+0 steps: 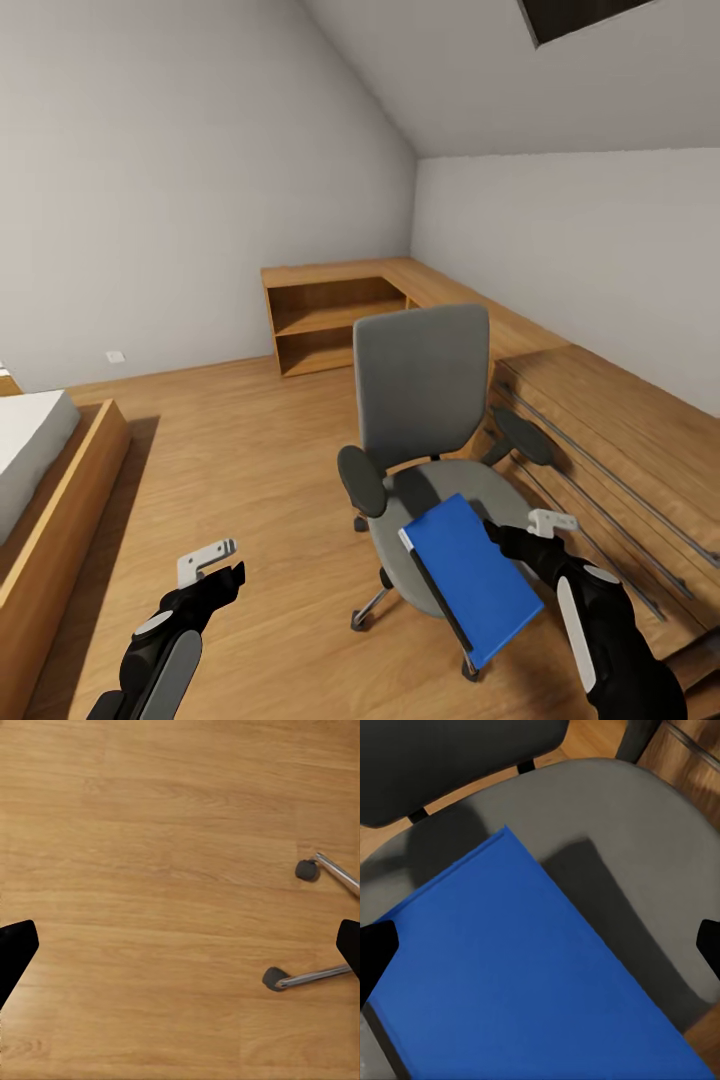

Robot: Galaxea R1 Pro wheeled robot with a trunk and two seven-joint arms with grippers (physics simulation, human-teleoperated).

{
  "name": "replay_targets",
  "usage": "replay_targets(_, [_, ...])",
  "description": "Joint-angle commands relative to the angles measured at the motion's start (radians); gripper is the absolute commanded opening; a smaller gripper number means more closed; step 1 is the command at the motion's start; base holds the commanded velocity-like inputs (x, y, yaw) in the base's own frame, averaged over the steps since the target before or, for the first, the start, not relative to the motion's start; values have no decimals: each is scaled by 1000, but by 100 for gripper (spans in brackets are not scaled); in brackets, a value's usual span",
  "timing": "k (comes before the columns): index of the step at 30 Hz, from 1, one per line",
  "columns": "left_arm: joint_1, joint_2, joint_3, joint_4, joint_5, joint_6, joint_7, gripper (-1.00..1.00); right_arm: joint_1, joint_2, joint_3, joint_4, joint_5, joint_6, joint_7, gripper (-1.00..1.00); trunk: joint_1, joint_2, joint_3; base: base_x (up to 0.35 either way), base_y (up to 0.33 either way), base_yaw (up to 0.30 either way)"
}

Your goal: In the bedroom, organize the workspace by keeping the computer under the desk, ensuring the monitor is on the desk, placing the keyboard on the desk next to the monitor, placing the mouse on the desk next to the keyboard, moving the folder from the swivel chair onto the desk next to the mouse, stacking the notebook on top of the folder with the pen on top of the notebook, and positioning the swivel chair next to the desk.

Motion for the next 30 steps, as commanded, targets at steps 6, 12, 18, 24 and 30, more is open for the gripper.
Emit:
replay_targets(6, [-1,2,-2,-1,11,1,10,100,7,11,-3,-32,2,6,30,100,0,-1,-1,0,0,0])
replay_targets(12, [-1,2,-1,-1,12,1,10,100,20,38,-2,-80,2,75,78,100,0,-1,-1,0,0,0])
replay_targets(18, [-1,2,-1,-1,11,1,10,100,21,39,-3,-87,3,98,87,100,0,-1,-1,0,0,0])
replay_targets(24, [-1,2,-1,-1,12,1,10,100,21,40,-3,-94,3,101,90,100,0,-1,3,-225,208,-160])
replay_targets(30, [-1,2,-1,-1,12,1,10,100,21,40,-4,-93,3,100,90,100,0,-1,9,-254,232,-253])
